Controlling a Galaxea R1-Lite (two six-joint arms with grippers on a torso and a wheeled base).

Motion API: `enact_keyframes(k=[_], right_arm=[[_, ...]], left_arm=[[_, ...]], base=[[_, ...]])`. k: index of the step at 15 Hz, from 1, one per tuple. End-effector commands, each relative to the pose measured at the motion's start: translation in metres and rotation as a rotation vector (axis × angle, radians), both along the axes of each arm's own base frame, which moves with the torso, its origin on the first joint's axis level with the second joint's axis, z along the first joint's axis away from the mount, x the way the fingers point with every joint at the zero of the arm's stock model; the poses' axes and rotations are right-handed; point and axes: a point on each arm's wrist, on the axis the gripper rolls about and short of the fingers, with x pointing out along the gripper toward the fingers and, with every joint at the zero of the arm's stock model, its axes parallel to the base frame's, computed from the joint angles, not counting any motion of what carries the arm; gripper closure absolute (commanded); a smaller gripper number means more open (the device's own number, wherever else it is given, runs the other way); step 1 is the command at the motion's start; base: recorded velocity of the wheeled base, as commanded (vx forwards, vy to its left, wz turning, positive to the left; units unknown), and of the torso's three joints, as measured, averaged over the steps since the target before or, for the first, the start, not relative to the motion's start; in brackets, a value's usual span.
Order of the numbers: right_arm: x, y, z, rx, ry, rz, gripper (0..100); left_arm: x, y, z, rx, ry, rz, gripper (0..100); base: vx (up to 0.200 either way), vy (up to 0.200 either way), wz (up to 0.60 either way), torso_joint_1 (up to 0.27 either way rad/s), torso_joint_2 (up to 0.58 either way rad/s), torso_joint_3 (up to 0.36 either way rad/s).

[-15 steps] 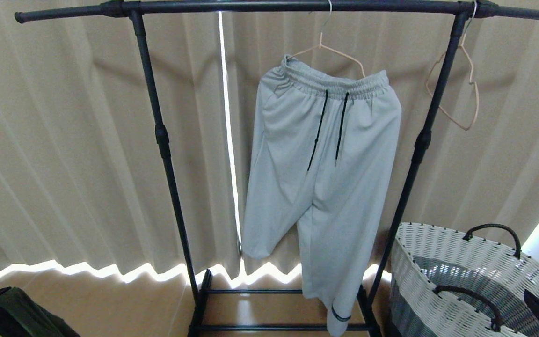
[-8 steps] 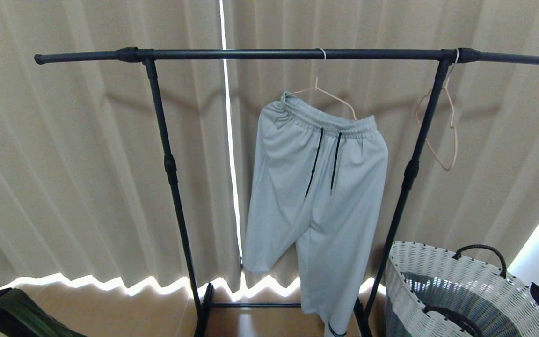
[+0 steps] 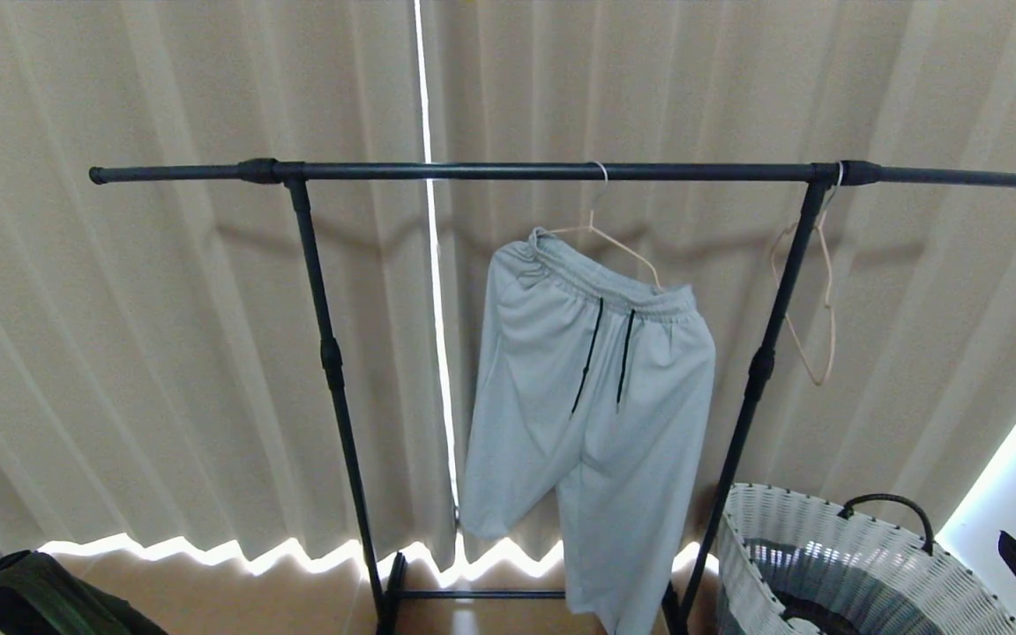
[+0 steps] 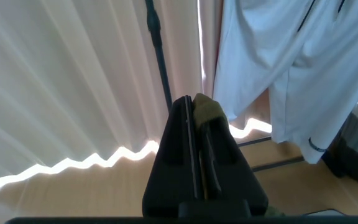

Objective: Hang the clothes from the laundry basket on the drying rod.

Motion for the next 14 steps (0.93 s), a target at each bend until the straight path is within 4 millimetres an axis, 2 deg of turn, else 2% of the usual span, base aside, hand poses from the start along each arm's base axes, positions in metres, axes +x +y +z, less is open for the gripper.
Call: enact_keyframes(k=[1, 9, 14], right_arm=[[0.0003, 0.0000, 0.0000, 0.000, 0.002, 0.000, 0], [0.0005, 0.0000, 0.0004, 0.000, -0.003, 0.002, 0], [0.0027, 0.0001, 0.0061, 0.002, -0.017, 0.014, 0]], left_arm=[[0.0002, -0.0003, -0.0009, 0.000, 0.004, -0.008, 100], [0.0003, -0.0009, -0.0017, -0.002, 0.010, -0.023, 100], [0.0002, -0.0009, -0.0026, -0.004, 0.017, -0.021, 100]], base=[[0.000, 0.000, 0.00, 0.232, -0.51, -0.276], [0.000, 0.000, 0.00, 0.243, -0.53, -0.291], [0.000, 0.000, 0.00, 0.070, -0.14, -0.078]])
